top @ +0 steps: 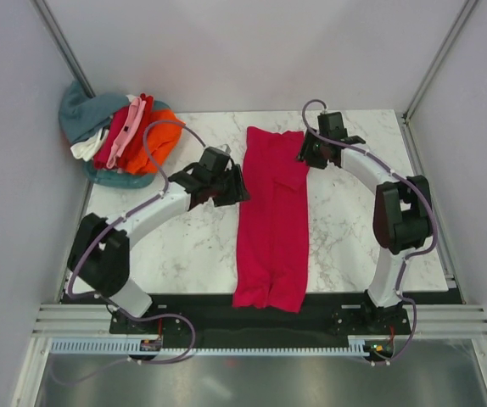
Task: Fold and stack the t-shirts
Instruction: Fold the tshirt
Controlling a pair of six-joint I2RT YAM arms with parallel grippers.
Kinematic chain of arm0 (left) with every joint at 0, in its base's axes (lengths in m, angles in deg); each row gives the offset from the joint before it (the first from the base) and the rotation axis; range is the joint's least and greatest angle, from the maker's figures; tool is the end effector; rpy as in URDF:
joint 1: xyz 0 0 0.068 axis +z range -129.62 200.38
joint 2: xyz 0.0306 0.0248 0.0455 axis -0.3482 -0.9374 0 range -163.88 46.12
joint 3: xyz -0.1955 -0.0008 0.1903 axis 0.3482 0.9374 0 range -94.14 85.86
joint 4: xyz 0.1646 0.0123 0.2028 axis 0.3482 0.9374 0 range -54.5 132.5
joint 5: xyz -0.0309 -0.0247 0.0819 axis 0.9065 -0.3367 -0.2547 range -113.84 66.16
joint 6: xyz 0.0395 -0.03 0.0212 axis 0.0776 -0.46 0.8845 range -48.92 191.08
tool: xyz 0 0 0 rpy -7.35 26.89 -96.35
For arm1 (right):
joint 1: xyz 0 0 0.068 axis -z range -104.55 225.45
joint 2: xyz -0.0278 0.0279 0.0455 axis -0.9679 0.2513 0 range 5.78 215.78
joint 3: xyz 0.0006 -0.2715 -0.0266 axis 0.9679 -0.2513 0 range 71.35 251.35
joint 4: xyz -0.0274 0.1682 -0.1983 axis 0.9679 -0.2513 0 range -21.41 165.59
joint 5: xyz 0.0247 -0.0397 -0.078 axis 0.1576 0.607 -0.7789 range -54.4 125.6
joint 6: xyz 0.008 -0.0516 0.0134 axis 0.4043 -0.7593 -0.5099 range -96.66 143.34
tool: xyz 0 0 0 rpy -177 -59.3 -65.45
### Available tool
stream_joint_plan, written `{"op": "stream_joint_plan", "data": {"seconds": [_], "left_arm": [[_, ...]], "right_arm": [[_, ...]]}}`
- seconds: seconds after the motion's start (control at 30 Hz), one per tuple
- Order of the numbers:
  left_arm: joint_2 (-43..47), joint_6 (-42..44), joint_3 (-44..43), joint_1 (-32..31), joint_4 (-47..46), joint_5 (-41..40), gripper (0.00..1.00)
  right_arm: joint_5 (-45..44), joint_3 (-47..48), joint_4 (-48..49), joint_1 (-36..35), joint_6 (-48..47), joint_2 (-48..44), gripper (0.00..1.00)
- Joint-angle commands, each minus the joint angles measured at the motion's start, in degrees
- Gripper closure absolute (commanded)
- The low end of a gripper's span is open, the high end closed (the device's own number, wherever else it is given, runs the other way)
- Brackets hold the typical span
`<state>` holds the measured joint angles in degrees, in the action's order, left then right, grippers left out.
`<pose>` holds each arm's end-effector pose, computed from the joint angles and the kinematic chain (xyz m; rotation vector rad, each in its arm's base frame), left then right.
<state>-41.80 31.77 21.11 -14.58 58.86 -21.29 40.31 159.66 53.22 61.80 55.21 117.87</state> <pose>0.2735 -0.1931 0.2566 -0.0723 2.4855 -0.6427 0.4303 0.1075 0.2352 0.3446 2.4010 0.4695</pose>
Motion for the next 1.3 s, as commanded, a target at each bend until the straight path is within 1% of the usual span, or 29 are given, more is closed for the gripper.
{"op": "stream_joint_plan", "data": {"seconds": [0.0, 0.07, 0.2, 0.27, 0.37, 0.6, 0.67, 0.77, 0.8, 0.83, 0.87, 0.9, 0.93, 0.97, 1.0, 1.03, 1.13, 1.27], "left_arm": [[-6.02, 2.66, -6.06, 3.48, -2.35, 4.21, 0.4], [-10.05, 2.57, -8.45, 4.28, -2.44, 4.57, 0.4], [-16.74, 3.01, -15.21, 5.6, -2.7, 5.62, 0.41], [-20.34, 3.19, -17.07, 5.87, -2.7, 6.32, 0.42], [-23.43, 3.27, -19.88, 6.31, -2.7, 7.3, 0.43], [-30.63, 3.98, -24.19, 7.45, -2.7, 6.59, 0.46], [-31.96, 4.33, -25.16, 7.98, -2.79, 6.42, 0.47], [-34.59, 5.12, -27.87, 8.85, -2.87, 6.16, 0.52], [-35.38, 5.29, -28.58, 9.38, -2.79, 6.33, 0.54], [-36.96, 5.3, -29.28, 9.64, -2.79, 6.42, 0.57], [-37.93, 5.38, -31.03, 10.26, -2.79, 6.94, 0.57], [-38.9, 5.47, -31.92, 10.52, -2.79, 7.29, 0.59], [-41.17, 5.47, -32.89, 10.96, -2.87, 7.65, 0.62], [-42.15, 5.47, -34.9, 11.31, -2.79, 8.43, 0.64], [-43.2, 5.47, -36.05, 12.19, -2.79, 9.05, 0.66], [-44.34, 5.21, -37.02, 12.63, -2.7, 9.49, 0.68], [-48.48, 4.94, -41.41, 14.39, -2.7, 11.25, 0.7], [-53.4, 4.16, -49.04, 16.59, -2.35, 13.62, 0.7]], "right_arm": [[0.04, -6.83, 2.94, 0.11, -1.9, -3.1, 0.48], [-0.05, -8.67, 3.21, 0.2, -2.52, -3.37, 0.48], [1.0, -9.91, 4.53, 0.9, -2.61, -2.32, 0.48], [1.7, -9.91, 5.4, 1.08, -2.35, -1.27, 0.48], [1.97, -8.95, 6.11, 1.34, -2.26, 0.75, 0.48], [3.46, -5.17, 7.34, 2.05, -1.65, 6.73, 0.49], [3.9, -3.94, 8.13, 2.05, -1.3, 8.48, 0.52], [4.17, -2.18, 8.92, 2.05, -0.94, 10.77, 0.58], [4.08, -1.57, 9.01, 2.22, -0.85, 11.39, 0.63], [3.99, -0.26, 9.27, 2.4, -0.68, 12.7, 0.65], [4.08, 0.54, 9.27, 2.4, -0.33, 13.41, 0.68], [4.25, 1.33, 9.36, 2.49, -0.33, 14.11, 0.74], [4.34, 2.9, 9.36, 2.57, -0.06, 15.51, 0.77], [4.43, 3.7, 9.36, 2.75, 0.03, 16.13, 0.8], [4.52, 4.49, 9.54, 2.75, 0.2, 16.75, 0.86], [4.52, 6.15, 9.63, 2.84, 0.29, 17.97, 0.89], [4.52, 10.02, 9.63, 3.36, 0.9, 20.7, 0.92], [6.01, 16.26, 9.8, 4.07, 2.66, 24.92, 0.93]]}}
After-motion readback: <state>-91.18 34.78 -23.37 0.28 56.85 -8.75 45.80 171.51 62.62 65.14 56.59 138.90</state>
